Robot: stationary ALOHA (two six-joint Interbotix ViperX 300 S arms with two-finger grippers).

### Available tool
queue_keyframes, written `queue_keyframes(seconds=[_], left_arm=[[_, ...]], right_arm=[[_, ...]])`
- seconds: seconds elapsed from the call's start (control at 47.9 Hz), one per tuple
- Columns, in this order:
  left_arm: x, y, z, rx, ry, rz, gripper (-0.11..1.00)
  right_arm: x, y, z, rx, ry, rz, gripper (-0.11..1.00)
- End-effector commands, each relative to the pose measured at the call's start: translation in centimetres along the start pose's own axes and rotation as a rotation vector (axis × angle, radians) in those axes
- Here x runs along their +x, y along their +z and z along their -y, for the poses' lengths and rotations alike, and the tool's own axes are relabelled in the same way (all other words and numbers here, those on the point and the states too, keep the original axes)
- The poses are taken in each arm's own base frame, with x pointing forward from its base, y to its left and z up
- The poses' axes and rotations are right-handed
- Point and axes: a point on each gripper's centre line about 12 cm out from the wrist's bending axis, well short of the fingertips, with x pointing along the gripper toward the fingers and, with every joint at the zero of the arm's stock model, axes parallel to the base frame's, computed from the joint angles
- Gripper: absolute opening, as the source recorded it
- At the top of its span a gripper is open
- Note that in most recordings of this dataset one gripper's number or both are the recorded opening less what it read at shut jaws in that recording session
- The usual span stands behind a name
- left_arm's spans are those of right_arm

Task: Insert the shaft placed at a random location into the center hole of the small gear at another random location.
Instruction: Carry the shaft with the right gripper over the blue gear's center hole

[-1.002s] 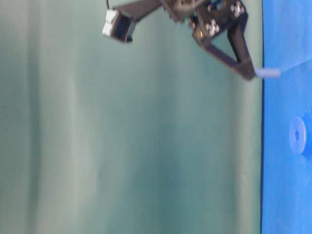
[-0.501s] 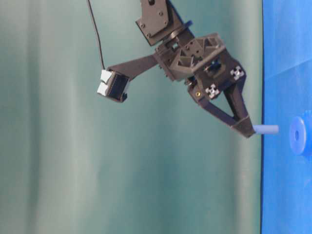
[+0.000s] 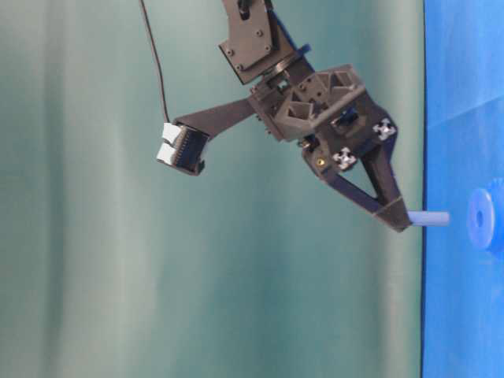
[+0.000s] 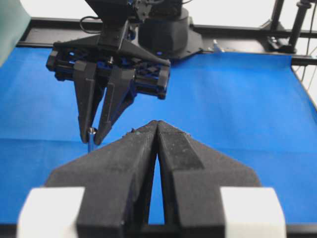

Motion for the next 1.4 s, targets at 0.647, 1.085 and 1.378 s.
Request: queue_keyframes(seconds=[0.647,1.085,1.378], left_arm=[[0.1,0.3,0.0,0.000,0.001,0.008,0.00],[0.1,0.3,0.0,0.000,0.001,0.008,0.00],[0.1,0.3,0.0,0.000,0.001,0.008,0.00]], right_arm=[[1.6,-0.7,0.2,-0.006,-0.010,0.022,0.03],[-0.6,1.8,-0.1,-0.017,0.003,0.064,0.03],[-0.6,1.4,-0.1,-0.022,0.002,0.064,0.03]])
